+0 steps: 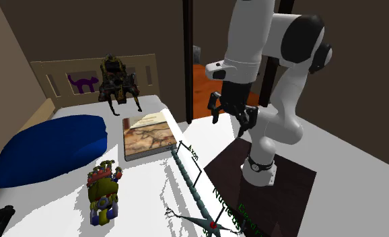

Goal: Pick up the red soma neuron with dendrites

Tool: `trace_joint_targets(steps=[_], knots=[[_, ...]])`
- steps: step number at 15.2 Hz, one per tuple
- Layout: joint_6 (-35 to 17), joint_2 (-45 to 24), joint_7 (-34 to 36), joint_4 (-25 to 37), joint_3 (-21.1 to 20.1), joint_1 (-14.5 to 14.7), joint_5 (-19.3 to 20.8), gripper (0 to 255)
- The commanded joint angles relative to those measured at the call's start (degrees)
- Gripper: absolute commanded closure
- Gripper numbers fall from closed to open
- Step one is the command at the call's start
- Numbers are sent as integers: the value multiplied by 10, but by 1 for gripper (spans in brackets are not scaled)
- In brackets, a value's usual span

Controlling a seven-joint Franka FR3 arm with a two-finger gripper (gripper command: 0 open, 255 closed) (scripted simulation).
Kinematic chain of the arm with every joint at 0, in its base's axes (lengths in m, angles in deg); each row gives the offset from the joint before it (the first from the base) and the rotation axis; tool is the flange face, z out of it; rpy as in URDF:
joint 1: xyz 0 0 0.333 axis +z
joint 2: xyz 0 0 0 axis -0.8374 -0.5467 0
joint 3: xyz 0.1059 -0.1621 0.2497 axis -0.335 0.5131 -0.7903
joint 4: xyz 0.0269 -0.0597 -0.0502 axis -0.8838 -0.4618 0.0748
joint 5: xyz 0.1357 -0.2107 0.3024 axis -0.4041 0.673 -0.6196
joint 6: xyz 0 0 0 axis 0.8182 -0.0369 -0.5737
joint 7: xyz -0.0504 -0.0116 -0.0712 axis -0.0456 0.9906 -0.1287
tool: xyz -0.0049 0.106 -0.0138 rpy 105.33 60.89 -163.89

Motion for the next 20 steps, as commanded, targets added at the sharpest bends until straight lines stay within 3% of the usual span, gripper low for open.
trace_joint_targets(steps=[1, 12, 20], knots=[[0, 0, 0, 0, 0, 0, 0, 0], [-329, -72, -447, -103, 115, 148, 161, 0], [-400, -88, -446, -155, 128, 146, 181, 0]])
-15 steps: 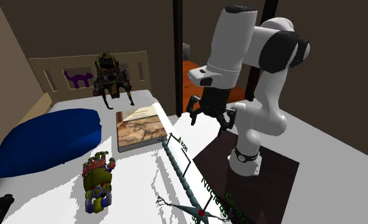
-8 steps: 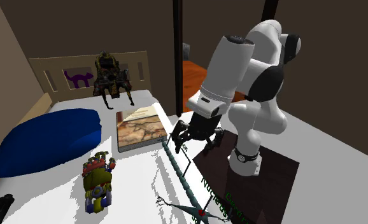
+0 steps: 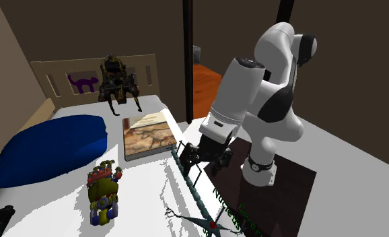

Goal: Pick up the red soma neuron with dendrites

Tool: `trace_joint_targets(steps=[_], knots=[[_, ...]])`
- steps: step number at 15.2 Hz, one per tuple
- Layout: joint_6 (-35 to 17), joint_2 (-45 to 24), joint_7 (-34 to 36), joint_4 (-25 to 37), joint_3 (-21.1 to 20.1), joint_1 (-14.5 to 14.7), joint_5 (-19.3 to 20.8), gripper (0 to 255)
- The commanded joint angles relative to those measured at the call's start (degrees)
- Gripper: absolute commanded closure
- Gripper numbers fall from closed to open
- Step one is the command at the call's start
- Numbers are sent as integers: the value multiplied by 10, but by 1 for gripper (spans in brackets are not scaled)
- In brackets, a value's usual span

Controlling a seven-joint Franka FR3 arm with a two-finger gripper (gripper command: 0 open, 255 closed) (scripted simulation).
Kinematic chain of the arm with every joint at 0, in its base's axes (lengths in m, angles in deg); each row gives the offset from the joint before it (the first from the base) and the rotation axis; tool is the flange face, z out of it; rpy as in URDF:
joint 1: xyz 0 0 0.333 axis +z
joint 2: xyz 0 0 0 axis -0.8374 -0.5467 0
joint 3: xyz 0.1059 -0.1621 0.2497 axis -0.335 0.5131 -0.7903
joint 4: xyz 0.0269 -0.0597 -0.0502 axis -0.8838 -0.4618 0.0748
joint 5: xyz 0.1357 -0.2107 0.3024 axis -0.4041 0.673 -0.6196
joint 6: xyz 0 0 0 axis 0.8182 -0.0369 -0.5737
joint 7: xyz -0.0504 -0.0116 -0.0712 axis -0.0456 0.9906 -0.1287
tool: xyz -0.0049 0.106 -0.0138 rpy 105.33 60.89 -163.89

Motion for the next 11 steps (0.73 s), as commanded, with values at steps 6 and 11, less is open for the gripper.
trace_joint_targets(steps=[6, 11], knots=[[-12, 0, 3, -12, 1, -2, 4, 255], [-12, 0, 3, -12, 1, -2, 4, 255]])
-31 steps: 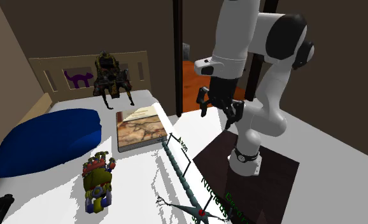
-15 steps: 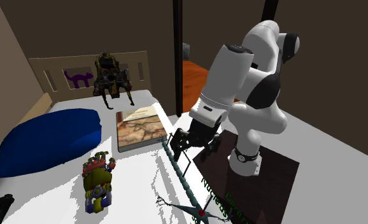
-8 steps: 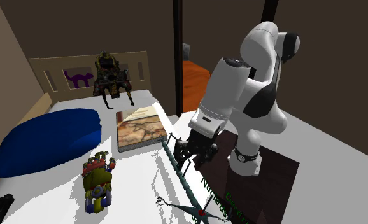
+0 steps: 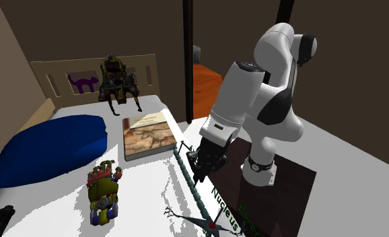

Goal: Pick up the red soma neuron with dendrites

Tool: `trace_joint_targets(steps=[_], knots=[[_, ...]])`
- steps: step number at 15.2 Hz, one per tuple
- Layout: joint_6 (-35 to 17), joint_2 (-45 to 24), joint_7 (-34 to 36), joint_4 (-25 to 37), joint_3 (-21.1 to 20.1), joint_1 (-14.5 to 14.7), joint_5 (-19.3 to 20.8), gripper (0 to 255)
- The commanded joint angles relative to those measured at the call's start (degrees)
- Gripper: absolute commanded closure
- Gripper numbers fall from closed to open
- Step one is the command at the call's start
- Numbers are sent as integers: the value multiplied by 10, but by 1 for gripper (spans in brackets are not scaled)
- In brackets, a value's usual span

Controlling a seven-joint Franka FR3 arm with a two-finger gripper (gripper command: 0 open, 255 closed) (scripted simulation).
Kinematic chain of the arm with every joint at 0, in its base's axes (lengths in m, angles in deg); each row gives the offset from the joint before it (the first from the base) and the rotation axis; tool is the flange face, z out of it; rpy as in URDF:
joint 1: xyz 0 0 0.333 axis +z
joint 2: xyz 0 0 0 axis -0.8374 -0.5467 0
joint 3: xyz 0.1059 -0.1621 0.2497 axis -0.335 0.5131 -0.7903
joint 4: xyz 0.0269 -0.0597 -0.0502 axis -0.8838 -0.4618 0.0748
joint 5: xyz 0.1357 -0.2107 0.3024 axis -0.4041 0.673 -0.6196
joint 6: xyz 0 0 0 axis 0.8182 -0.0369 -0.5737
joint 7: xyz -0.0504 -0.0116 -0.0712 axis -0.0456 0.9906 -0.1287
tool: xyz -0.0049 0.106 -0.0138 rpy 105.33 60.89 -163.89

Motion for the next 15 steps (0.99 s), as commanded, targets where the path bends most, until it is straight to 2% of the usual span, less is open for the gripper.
trace_joint_targets(steps=[1, 15], knots=[[0, 0, 0, 1, 0, 0, 0, 255], [111, 17, -25, 96, -16, 12, -28, 255]])
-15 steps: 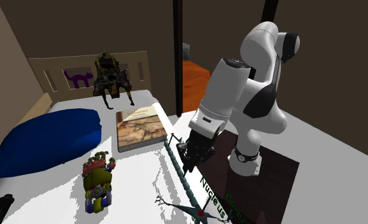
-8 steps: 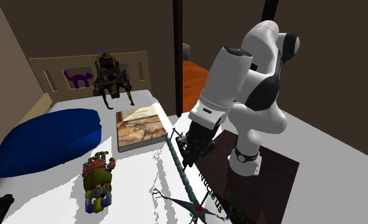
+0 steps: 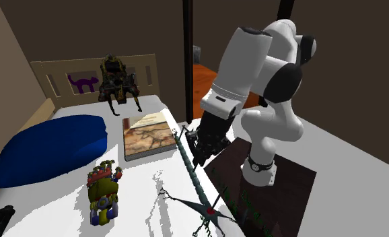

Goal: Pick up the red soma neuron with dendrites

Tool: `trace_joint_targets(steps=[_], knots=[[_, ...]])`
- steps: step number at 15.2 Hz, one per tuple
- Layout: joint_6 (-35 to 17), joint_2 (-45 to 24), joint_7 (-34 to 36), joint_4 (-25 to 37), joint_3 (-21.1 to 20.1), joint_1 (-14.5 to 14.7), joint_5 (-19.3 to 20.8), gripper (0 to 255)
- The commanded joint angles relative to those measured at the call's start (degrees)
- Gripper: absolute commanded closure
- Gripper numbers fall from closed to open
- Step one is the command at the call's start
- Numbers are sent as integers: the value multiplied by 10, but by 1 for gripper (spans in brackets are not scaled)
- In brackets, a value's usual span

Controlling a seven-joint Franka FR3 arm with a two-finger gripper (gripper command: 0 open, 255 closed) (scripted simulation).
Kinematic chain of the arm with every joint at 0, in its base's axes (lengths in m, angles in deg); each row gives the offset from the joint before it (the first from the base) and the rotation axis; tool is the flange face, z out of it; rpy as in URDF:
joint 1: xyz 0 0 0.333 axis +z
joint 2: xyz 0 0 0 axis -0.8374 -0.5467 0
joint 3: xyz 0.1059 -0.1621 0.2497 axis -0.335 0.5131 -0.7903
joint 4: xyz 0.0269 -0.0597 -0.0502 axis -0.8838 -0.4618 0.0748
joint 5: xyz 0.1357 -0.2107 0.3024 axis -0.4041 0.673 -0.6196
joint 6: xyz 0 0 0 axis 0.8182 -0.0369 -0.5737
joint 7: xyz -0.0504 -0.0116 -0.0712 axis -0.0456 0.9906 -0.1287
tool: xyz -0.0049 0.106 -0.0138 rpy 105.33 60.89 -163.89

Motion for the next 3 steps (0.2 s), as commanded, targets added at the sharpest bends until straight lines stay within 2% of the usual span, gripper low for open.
trace_joint_targets(steps=[1, 3], knots=[[15, 2, -3, 13, -3, 1, -3, 255], [16, 2, -3, 14, -3, 1, -4, 255]])
